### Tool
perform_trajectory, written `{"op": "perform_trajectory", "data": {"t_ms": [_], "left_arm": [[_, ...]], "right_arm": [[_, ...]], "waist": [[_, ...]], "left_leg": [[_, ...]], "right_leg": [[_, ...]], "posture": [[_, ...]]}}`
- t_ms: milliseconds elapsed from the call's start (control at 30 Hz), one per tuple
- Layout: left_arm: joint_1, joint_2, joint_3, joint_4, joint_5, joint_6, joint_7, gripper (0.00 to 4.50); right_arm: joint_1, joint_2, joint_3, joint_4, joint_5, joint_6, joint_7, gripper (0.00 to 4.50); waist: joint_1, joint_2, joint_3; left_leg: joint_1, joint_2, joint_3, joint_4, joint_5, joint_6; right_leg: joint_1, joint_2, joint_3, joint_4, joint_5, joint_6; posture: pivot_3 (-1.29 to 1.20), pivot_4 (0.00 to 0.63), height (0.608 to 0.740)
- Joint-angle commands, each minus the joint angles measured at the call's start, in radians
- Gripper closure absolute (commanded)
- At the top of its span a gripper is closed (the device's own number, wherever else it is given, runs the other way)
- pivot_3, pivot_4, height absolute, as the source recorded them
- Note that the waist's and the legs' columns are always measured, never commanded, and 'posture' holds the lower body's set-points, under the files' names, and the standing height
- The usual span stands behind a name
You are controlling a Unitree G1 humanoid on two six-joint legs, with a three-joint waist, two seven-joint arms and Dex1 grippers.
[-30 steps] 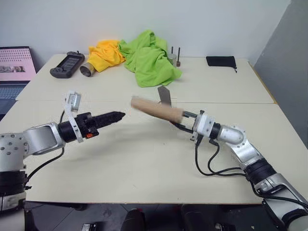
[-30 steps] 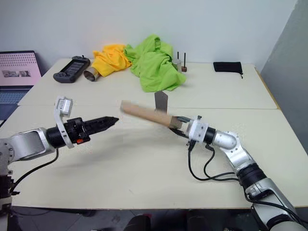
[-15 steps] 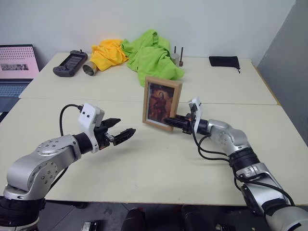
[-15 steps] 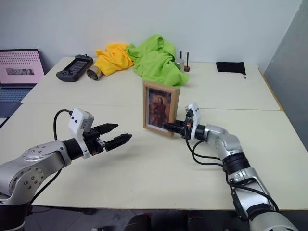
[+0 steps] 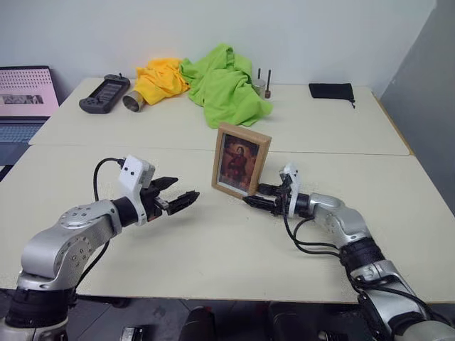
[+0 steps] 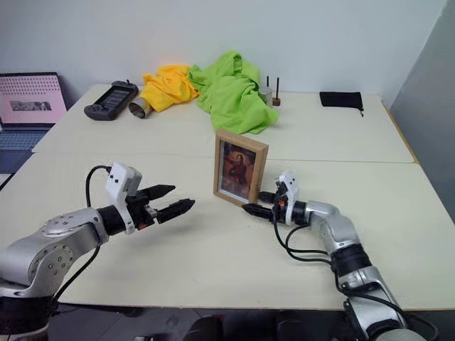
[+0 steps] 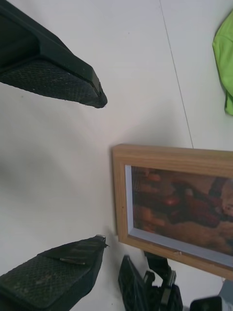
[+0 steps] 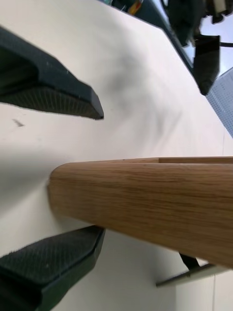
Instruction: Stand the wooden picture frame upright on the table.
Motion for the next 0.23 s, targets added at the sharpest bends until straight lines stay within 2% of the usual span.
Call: {"op": "perform_trajectory", "data": {"t_ms": [33, 133, 233], "left_arm": [[-0.050, 0.005, -0.016, 0.031, 0.039, -0.010, -0.043, 0.00], [-0.088, 0.018, -0.027, 0.081, 0.063, -0.014, -0.093, 0.00], [-0.143, 0.040, -0.038, 0.152, 0.083, -0.019, -0.168, 0.00]], "right_arm": [[0.079, -0.079, -0.040, -0.177, -0.044, 0.018, -0.044, 0.01], [0.157, -0.168, -0.095, -0.356, -0.032, 0.091, -0.080, 0.01], [0.206, -0.242, -0.207, -0.564, 0.092, 0.247, -0.109, 0.01]], "waist": [[0.001, 0.000, 0.000], [0.001, 0.000, 0.000], [0.001, 0.001, 0.001]], "left_leg": [[0.000, 0.000, 0.000, 0.000, 0.000, 0.000], [0.000, 0.000, 0.000, 0.000, 0.000, 0.000], [0.000, 0.000, 0.000, 0.000, 0.000, 0.000]], "right_leg": [[0.000, 0.000, 0.000, 0.000, 0.000, 0.000], [0.000, 0.000, 0.000, 0.000, 0.000, 0.000], [0.000, 0.000, 0.000, 0.000, 0.000, 0.000]], "posture": [[0.00, 0.150, 0.740], [0.00, 0.150, 0.740], [0.00, 0.150, 0.740]]}}
